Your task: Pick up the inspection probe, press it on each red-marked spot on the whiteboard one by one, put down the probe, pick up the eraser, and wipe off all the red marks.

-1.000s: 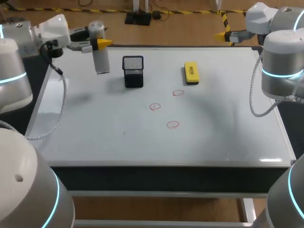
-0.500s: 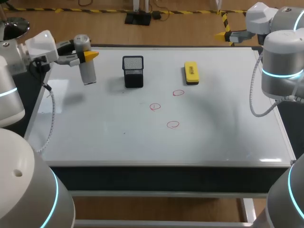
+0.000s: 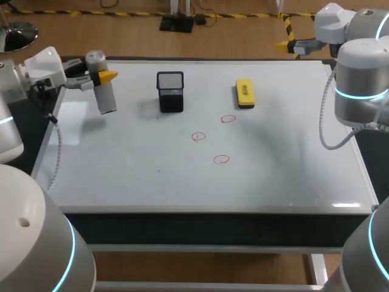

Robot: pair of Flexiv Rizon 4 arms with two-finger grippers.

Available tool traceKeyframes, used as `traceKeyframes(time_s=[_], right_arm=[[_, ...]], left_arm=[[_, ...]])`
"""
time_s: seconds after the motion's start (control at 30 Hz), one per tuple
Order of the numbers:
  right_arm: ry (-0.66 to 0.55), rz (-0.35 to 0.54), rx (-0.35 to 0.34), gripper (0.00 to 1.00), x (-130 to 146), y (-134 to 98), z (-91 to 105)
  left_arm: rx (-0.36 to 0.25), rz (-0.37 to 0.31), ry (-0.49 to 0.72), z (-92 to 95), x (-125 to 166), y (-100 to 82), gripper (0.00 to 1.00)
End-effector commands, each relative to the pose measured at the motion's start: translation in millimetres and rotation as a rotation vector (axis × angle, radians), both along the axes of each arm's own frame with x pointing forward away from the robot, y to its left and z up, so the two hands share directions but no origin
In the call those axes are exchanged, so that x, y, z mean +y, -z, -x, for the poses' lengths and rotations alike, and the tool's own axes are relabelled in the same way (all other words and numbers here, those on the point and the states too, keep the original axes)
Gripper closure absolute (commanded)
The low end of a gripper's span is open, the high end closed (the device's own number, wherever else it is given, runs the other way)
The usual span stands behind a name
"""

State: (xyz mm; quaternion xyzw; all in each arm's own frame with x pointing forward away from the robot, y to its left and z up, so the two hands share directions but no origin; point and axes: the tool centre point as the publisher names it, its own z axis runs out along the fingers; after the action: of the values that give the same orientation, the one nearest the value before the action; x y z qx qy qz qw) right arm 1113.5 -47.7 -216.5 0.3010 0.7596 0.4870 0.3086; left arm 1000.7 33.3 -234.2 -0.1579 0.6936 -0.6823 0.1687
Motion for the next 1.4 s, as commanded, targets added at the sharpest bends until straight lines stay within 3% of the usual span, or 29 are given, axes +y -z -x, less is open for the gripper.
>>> traceKeyframes(time_s=[0.03, 0.17, 0.23, 0.63, 0.77, 0.97, 1.1, 1.13, 1.17, 1.4], right_arm=[[-0.003, -0.001, 0.001, 0.0, -1, 0, 0.1], [-0.003, -0.001, 0.001, 0.0, -1, 0, 0.1], [-0.195, 0.199, 0.12, 0.0, 6, 15, -7.7], [-0.889, 0.771, 0.146, 0.0, 80, 41, -2.9], [-1.133, 1.078, 0.066, 0.0, 103, 55, 5.3], [-1.336, 1.391, -0.034, 0.0, 125, 70, 5.7], [-1.351, 1.43, -0.052, 0.0, 130, 74, 5.9], [-1.332, 1.407, -0.049, 0.0, 131, 74, 5.9], [-1.271, 1.257, -0.02, 0.0, 136, 68, 6.7], [-1.271, 1.257, -0.02, 0.0, 136, 68, 6.7]], left_arm=[[-0.004, 0.004, 0.003, -1.8, 0, 0.8, 1.0], [-0.004, 0.004, 0.003, -1.8, 0, 0.8, 1.0], [-0.004, 0.004, 0.003, -1.8, 0, 0.8, 1.0], [-0.004, 0.004, 0.003, -1.8, 0, 0.8, 1.0], [-0.004, 0.004, 0.003, -1.8, 0, 0.8, 1.0], [-0.004, 0.004, 0.003, -1.8, 0, 0.8, 1.0], [-0.004, 0.004, 0.003, -1.8, 0, 0.8, 1.0], [-0.004, 0.004, 0.003, -1.8, 0, 0.8, 1.0], [-0.004, 0.004, 0.003, -1.8, 0, 0.8, 1.0], [-0.004, 0.004, 0.003, -1.8, 0, 0.8, 1.0]])
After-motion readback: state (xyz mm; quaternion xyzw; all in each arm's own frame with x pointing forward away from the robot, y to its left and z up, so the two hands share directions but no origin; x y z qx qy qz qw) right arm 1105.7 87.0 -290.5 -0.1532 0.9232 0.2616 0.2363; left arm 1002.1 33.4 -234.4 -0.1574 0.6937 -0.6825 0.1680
